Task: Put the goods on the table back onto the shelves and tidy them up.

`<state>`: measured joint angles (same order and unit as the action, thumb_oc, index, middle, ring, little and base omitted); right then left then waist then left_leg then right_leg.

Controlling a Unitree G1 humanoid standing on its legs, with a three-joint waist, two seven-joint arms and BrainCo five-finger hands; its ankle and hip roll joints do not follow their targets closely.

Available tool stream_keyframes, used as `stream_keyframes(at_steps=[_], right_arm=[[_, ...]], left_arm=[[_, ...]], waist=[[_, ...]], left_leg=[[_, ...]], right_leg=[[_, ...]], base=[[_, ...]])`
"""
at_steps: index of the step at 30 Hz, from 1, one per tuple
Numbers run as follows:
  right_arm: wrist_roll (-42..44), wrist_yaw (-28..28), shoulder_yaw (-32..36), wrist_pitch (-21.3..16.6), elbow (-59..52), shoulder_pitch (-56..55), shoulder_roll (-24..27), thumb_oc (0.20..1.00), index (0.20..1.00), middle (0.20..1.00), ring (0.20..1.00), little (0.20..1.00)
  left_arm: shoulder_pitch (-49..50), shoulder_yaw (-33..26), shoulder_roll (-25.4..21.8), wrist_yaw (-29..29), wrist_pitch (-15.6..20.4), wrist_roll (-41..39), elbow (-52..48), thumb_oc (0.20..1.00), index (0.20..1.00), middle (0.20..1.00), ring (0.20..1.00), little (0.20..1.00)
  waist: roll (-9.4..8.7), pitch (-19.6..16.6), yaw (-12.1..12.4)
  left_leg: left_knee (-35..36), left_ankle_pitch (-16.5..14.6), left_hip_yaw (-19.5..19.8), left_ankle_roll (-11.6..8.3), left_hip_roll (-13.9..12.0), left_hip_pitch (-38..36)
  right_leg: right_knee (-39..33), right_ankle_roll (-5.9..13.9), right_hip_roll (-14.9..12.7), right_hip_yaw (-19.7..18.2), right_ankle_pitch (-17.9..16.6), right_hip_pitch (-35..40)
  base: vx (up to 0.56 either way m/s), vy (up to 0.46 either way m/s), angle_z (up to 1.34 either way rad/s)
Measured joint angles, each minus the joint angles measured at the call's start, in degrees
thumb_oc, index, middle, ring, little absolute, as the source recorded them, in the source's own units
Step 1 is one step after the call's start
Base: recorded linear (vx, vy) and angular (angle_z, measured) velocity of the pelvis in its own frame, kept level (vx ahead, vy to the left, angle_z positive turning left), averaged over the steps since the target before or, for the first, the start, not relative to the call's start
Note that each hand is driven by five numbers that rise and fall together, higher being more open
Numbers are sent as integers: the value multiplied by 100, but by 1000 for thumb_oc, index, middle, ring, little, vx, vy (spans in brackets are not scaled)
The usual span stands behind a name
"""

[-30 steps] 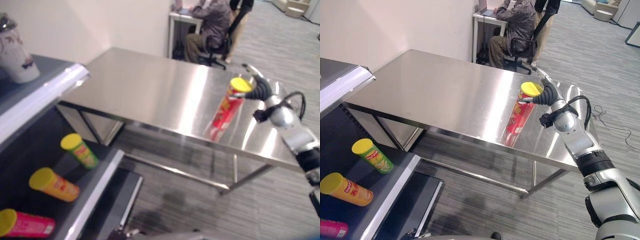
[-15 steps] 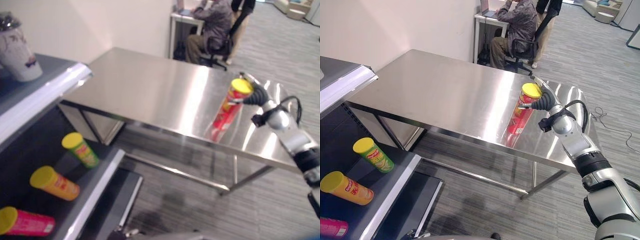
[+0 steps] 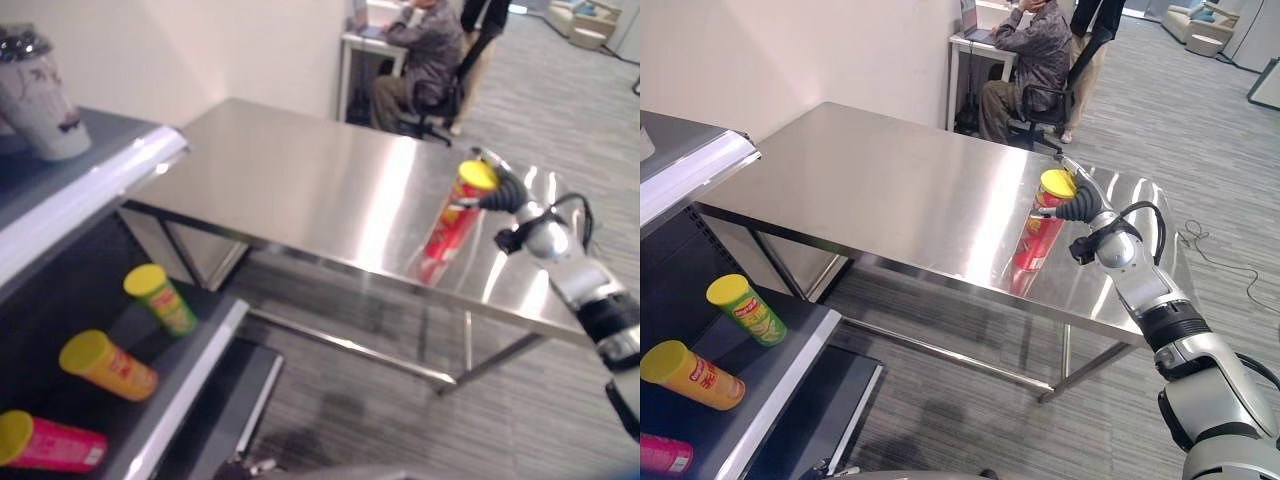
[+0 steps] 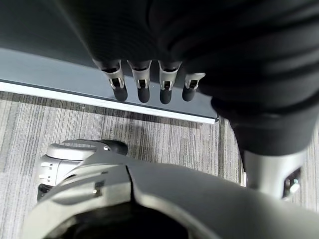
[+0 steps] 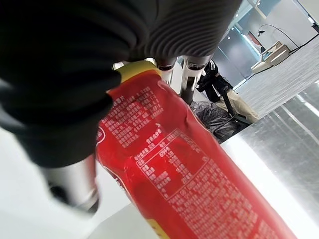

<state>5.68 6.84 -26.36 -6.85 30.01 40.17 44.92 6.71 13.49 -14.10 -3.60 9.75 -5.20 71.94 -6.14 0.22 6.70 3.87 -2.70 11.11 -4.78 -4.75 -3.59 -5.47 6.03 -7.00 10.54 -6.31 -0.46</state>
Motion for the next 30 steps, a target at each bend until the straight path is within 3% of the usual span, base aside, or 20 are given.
stream_keyframes(at_steps=[21,30], right_arm=[[-517,10,30,10,-163,-80,-3,200,200,200,200,200],[-1734,649,1288,153,-1551,-1263,10,200,200,200,200,200]], left_arm=[[10,2,15,2,-13,-34,-18,1000,1000,1000,1000,1000],[184,-210,105,-80,-75,194,-228,1000,1000,1000,1000,1000]], waist=[[23,-77,-16],[207,-104,-23]], left_leg=[[-15,4,59,-4,4,35],[9,6,64,0,26,29]], right_leg=[[2,-3,-4,55,0,-4],[23,-4,-28,41,-1,-8]], base=[[1,0,1],[0,2,0]])
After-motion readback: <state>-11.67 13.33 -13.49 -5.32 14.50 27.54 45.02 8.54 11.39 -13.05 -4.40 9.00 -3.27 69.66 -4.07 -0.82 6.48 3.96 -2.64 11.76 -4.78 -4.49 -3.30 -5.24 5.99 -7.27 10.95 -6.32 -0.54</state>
